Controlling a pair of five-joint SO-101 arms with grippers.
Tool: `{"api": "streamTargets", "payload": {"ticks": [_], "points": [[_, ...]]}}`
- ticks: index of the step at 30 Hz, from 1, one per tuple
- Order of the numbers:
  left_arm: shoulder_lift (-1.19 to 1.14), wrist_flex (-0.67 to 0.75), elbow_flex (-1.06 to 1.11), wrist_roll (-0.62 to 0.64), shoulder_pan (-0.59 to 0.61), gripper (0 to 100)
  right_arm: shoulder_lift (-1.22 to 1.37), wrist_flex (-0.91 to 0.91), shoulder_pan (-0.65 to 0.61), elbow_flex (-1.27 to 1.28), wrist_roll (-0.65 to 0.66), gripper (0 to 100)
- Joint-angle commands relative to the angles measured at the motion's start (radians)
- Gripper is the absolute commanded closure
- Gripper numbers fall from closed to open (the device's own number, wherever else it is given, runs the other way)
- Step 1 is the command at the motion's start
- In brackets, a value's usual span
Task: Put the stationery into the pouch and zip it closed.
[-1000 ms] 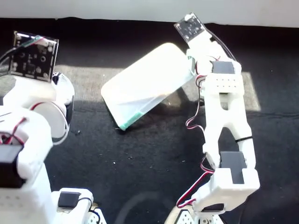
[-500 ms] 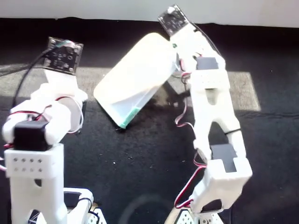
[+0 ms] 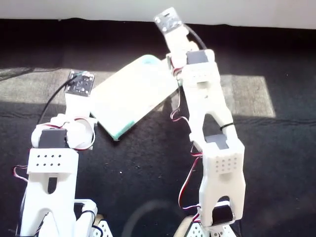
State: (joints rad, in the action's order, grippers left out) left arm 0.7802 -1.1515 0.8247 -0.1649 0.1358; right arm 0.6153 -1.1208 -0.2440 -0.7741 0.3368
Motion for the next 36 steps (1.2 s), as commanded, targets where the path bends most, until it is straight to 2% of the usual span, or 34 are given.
{"api": "streamTargets", "payload": {"ticks": [1,5,11,14,15,18,22,26,33,36], "points": [[0.008,0.018,-0.001,0.009,0.012,99,-0.004,-0.101,0.013,-0.174,-0.021,84.0],[0.008,0.015,-0.001,0.009,0.013,99,-0.008,-0.263,0.028,-0.260,-0.021,84.0],[0.015,-0.063,-0.007,0.009,0.013,99,-0.010,-0.516,0.030,-0.430,-0.025,84.8],[0.018,-0.069,-0.019,0.012,0.031,99,-0.012,-0.628,0.028,-0.570,-0.025,95.2],[0.018,-0.081,-0.038,0.014,0.048,99,-0.012,-0.647,0.028,-0.619,-0.025,99.8],[0.018,-0.169,-0.145,0.011,0.091,99,-0.038,-0.647,0.059,-0.736,-0.028,99.1],[0.018,-0.339,-0.325,0.009,0.111,99,-0.163,-0.647,0.079,-0.751,-0.149,99.3],[0.018,-0.459,-0.423,0.009,0.117,99,-0.403,-0.647,0.076,-0.535,-0.199,99.3],[0.018,-0.539,-0.427,0.014,0.139,99,-0.912,-0.636,0.056,0.249,-0.201,99.3],[0.019,-0.537,-0.375,0.014,0.148,99,-1.063,-0.555,0.059,0.587,-0.201,99.3]]}}
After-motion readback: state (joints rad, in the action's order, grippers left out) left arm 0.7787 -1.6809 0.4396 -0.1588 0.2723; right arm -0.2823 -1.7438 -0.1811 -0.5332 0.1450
